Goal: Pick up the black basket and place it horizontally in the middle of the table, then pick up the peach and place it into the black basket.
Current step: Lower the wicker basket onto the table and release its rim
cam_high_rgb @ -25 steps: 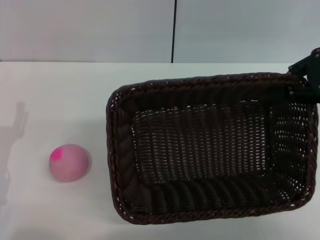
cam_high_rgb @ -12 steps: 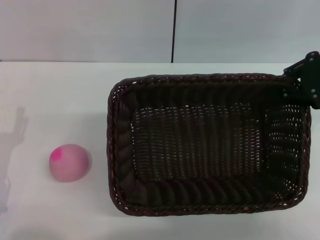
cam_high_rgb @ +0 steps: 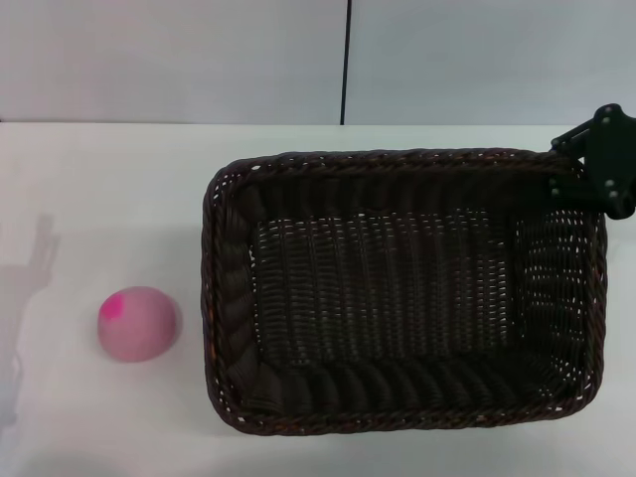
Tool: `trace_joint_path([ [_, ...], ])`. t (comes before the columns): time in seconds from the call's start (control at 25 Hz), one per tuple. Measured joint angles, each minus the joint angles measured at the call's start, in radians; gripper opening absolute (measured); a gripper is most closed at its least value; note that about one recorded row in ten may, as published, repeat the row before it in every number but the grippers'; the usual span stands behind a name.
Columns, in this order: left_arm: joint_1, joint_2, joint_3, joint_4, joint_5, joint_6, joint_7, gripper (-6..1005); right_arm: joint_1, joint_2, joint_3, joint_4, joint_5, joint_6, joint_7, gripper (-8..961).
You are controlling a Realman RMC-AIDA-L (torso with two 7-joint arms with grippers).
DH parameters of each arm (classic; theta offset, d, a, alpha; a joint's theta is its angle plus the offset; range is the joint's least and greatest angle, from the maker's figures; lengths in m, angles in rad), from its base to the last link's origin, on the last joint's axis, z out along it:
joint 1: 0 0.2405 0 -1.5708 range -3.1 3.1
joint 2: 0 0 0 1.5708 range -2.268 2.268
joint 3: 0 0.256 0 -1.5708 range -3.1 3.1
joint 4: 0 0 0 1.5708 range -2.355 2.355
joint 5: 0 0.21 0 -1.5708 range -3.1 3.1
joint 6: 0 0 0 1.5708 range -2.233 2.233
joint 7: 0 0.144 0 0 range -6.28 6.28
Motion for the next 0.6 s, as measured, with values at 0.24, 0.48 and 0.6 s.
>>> trace_joint_path([
  [0.24, 0.004, -0.002, 0.002, 0.000, 0.000, 0.001, 0.000, 767, -0.001, 0.005, 0.000, 0.003, 0.001, 0.006, -0.008, 166],
  [0.48, 0.004, -0.001, 0.016, -0.001, 0.000, 0.002, 0.000, 767, -0.005, 0.023, 0.000, 0.006, 0.001, 0.051, -0.016, 267],
  [0.6, 0.004, -0.001, 0.016, -0.002, 0.000, 0.001, 0.000, 767, -0.008, 0.026, 0.012, 0.009, 0.007, 0.083, -0.023, 349],
])
